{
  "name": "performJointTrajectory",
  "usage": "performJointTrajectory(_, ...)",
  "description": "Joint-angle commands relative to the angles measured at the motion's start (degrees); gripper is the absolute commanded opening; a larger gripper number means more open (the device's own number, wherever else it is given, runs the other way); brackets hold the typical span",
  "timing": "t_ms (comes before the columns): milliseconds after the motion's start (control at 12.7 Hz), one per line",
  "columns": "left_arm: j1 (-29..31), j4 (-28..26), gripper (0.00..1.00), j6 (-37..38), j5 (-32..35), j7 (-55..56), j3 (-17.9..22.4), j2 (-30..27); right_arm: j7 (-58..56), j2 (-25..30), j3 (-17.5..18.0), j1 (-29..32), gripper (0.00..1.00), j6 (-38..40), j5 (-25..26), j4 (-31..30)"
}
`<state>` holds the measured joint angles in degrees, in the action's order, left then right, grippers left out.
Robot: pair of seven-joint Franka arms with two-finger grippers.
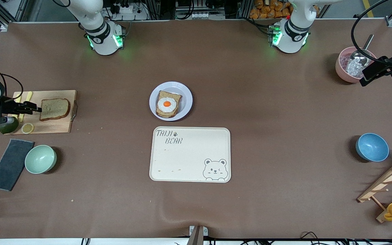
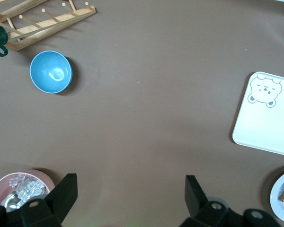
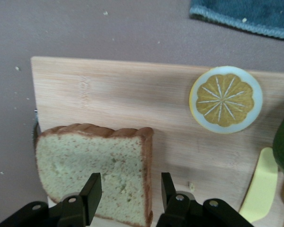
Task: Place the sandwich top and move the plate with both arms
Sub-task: 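Grasp the bread slice edge with the right gripper and lift it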
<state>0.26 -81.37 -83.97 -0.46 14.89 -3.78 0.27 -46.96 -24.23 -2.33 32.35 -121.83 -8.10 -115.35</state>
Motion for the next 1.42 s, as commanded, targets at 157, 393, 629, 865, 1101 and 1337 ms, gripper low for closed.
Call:
performJointTrajectory(157,0.3,-0.2,1.00,-0.3,-0.9,0.8,-0.1,-0.6,-2.9,-2.5,1.0,2.5,0.53,-1.7,-1.0,0.0)
performJointTrajectory(393,-0.2,-0.2,1.00,-0.5,-0.8,2.4,-0.5,-0.2,-3.1,-2.8,1.1,2.8,0.43,-1.7,-1.4,-0.7)
performJointTrajectory(629,-0.4,-0.3,1.00,-0.4,-0.9,3.8,-0.7,-0.6,-3.1,-2.9,1.1,2.6,0.35,-1.7,-2.6,-1.8)
performJointTrajectory(865,-0.4,-0.4,1.00,-0.4,-0.2,4.0,-2.5,-0.2,-3.0,-3.5,1.2,2.7,0.00,-1.6,-2.6,-1.7)
performJointTrajectory(1101,-0.5,-0.3,1.00,-0.5,-0.2,4.0,-2.6,0.0,-3.7,-2.8,1.3,1.8,0.00,3.5,-2.5,0.9)
performJointTrajectory(1337,-0.1,-0.2,1.00,-0.5,-0.3,4.0,-2.6,0.1,-3.1,-2.5,1.3,0.6,0.00,13.4,-2.4,6.6)
